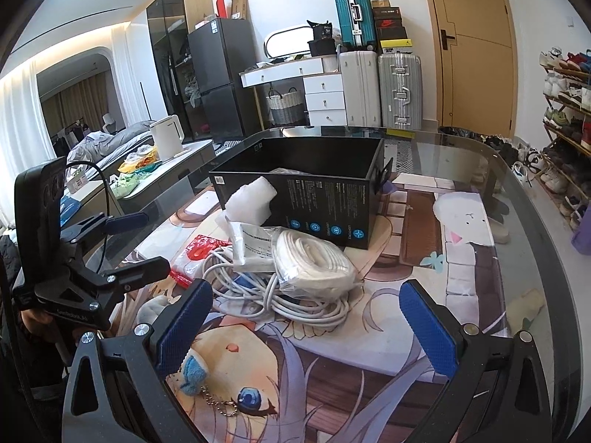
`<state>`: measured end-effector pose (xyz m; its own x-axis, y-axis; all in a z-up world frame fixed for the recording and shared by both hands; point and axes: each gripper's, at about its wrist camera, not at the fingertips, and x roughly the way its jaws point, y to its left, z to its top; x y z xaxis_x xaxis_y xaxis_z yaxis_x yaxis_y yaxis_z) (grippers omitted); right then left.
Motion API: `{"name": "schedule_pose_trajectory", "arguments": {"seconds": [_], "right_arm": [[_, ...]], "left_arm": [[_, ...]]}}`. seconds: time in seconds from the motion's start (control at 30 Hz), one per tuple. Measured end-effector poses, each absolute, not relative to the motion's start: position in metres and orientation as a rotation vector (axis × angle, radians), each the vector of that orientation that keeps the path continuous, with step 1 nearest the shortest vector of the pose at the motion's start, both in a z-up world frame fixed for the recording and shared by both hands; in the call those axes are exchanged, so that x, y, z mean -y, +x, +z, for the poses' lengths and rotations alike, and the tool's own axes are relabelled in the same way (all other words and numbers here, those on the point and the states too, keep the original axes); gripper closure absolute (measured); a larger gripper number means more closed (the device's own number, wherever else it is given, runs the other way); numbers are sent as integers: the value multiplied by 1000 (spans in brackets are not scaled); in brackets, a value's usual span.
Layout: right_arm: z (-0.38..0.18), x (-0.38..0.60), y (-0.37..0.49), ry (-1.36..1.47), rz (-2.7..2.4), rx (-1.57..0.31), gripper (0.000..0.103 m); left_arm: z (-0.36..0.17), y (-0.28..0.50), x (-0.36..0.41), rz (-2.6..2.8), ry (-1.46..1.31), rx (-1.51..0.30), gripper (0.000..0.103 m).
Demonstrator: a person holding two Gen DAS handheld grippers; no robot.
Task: Organize soft objects
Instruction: 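Grasp the coiled white cable with the right tool while the left tool approaches the red glue bag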
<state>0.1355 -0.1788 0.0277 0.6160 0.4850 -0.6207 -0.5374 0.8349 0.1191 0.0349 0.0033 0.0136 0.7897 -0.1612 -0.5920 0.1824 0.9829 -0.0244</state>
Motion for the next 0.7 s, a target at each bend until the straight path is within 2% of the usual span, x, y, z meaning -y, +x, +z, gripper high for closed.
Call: {"name": "schedule_pose_trajectory", "arguments": {"seconds": [0.7], "right_arm": [[22, 182, 172, -51, 439, -766, 1]], "left_arm": [[4, 60, -1, -126, 56, -716, 0]]}}
